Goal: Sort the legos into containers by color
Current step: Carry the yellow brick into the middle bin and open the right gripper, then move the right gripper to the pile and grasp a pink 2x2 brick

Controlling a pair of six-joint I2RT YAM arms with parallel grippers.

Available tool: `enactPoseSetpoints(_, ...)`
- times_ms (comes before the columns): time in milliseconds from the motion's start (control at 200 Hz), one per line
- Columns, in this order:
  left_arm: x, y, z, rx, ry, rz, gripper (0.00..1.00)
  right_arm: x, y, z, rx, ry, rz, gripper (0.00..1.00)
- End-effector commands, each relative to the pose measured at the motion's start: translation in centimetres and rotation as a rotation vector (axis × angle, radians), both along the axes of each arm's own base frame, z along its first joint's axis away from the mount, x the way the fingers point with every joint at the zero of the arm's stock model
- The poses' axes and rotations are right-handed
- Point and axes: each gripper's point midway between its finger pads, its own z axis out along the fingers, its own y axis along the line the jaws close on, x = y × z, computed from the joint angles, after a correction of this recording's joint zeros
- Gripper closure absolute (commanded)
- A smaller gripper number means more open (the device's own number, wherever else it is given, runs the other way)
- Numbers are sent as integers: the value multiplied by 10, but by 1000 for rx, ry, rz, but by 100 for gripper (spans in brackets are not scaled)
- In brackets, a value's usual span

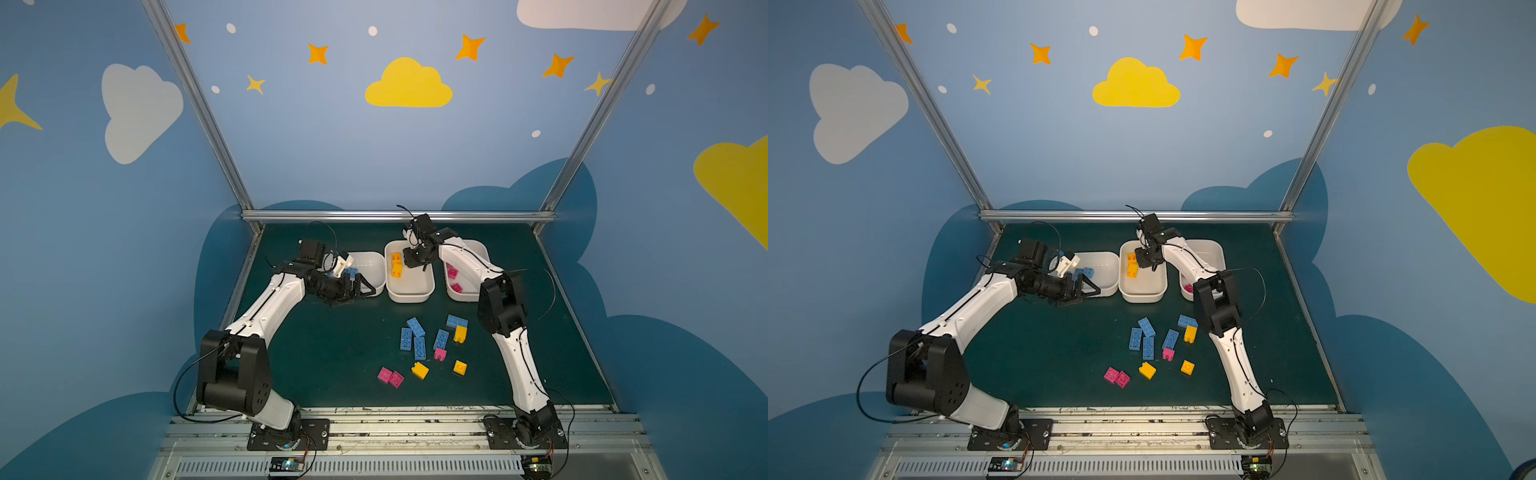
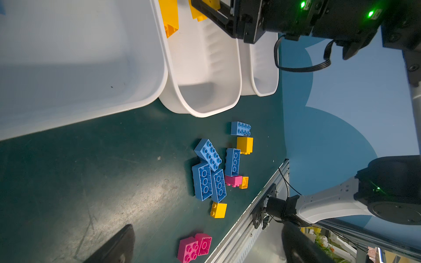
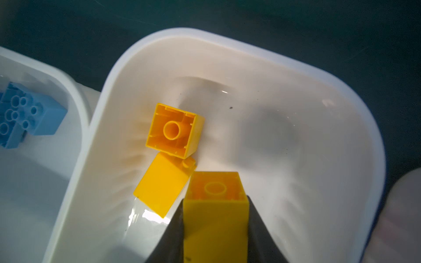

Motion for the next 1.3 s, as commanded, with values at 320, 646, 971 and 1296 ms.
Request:
enactPoseSetpoints(320,-3,-1,-1,2,8,-24,1,26,26,20,156,-89,-40,48)
enactPoseSetpoints(646,-3,-1,0,2,2,-27,1,3,30,83,260,-137,61,44)
enactPoseSetpoints(971,-8,0,-3,14,8,-31,1,-100,15,121,304,-136,305,42)
enactPoseSetpoints(1296,-9,9,-2,40,8,-29,1,-258,8,90,206,-102,639,41)
